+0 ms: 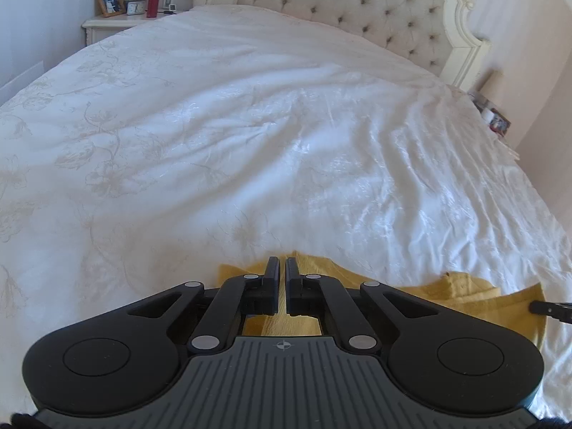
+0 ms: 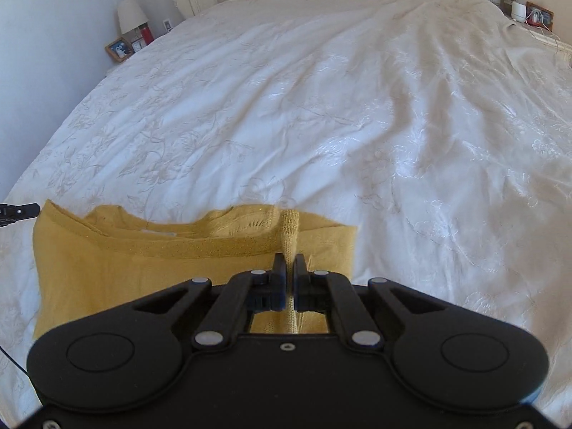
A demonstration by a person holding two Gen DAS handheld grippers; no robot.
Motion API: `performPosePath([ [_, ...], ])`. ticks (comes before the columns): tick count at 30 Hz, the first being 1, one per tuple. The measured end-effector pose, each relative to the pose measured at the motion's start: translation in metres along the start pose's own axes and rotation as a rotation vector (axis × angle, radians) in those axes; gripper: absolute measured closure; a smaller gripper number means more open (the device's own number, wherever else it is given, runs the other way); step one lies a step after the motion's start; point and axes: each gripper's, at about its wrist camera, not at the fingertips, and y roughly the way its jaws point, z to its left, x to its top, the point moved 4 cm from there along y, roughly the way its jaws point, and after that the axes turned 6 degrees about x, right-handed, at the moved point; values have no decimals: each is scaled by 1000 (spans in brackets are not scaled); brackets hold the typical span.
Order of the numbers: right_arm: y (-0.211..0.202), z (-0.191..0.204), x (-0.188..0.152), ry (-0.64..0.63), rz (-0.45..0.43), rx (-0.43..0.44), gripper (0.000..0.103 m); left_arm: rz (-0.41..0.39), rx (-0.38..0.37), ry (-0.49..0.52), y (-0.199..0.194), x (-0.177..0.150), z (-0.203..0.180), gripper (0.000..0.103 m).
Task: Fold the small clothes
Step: 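Grasp the folded edge with both grippers and fold it over again, then release the sweater from both grippers and withdraw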
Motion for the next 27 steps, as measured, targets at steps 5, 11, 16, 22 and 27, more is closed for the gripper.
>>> performPosePath([
  [5, 49, -24, 1, 48, 69, -43, 94, 49, 60, 1, 46, 9, 4, 100],
  [11, 58, -33, -9, 62, 111, -91, 82, 137, 51, 19, 53, -4, 9, 96],
  [16, 39, -35, -21, 93, 97, -103, 77, 212, -11, 38, 46, -26, 6, 68],
  [22, 19, -24, -36, 108, 98, -80, 77, 282, -6, 52, 59, -39, 2, 64],
  [27, 6, -11, -46, 126, 91, -63, 77, 335, 14, 5, 79, -42, 4, 64],
])
